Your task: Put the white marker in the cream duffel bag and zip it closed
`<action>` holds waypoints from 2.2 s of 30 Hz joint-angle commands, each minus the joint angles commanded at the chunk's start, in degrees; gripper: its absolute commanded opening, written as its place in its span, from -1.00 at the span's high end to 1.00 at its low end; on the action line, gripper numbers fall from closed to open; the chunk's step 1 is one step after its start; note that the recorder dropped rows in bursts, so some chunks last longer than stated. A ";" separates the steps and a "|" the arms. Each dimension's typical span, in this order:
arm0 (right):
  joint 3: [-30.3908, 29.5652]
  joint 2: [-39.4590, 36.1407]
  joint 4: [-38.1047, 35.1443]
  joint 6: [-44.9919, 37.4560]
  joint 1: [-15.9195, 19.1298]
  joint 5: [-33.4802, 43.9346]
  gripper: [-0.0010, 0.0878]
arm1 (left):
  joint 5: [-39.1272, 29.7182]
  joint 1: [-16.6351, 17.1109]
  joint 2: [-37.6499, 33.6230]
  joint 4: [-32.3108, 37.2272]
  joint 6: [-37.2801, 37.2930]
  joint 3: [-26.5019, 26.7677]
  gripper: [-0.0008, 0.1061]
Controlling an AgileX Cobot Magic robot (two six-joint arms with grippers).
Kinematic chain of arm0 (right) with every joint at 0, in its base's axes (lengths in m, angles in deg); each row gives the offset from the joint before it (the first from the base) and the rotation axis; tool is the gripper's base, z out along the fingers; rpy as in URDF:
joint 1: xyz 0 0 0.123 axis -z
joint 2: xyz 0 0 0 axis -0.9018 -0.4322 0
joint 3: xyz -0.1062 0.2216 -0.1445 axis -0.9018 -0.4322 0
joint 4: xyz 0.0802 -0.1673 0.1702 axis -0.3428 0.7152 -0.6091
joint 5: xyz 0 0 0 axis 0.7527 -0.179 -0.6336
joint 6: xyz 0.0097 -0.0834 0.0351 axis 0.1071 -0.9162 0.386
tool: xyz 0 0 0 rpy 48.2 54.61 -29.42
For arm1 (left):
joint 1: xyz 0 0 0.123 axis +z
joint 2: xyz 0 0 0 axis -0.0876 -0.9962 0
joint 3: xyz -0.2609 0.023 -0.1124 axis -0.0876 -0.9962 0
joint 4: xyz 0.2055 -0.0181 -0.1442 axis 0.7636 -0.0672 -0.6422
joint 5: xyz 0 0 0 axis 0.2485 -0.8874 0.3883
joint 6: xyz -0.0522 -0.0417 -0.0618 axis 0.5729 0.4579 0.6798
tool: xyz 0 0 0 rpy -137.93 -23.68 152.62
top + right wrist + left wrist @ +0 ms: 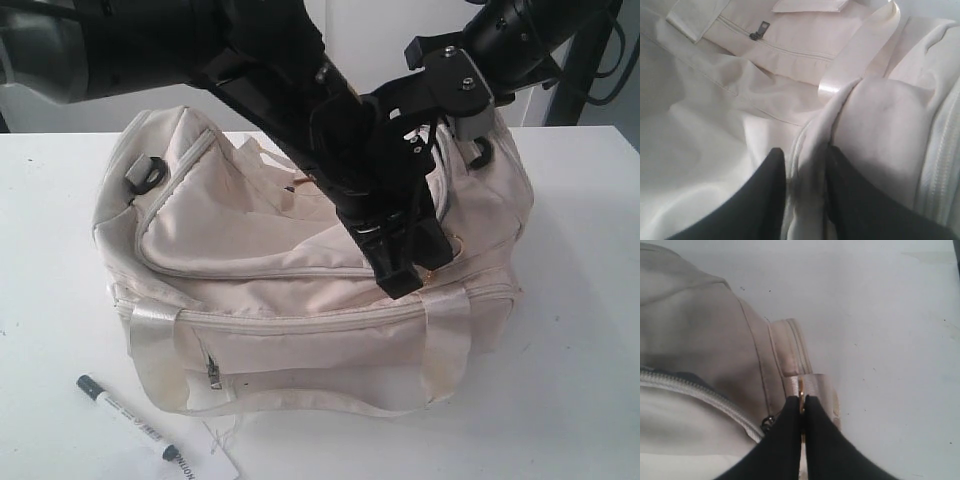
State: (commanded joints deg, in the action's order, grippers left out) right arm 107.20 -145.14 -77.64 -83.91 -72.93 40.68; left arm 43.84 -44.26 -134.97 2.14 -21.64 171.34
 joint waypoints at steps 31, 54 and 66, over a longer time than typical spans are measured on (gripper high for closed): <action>-2.51 5.88 4.80 10.42 -1.60 7.27 0.08 | -0.11 0.00 0.00 0.00 0.00 0.00 0.99; -10.95 6.26 4.52 9.15 -4.60 7.27 0.59 | -0.11 0.00 0.00 0.00 0.00 0.00 0.99; -10.95 6.26 3.54 7.82 -4.60 7.27 0.98 | -1.51 0.00 0.00 0.00 0.00 0.00 0.99</action>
State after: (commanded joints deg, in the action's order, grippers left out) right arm 96.25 -138.88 -74.10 -76.09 -77.53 47.95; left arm 42.34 -44.26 -134.97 2.14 -21.64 171.34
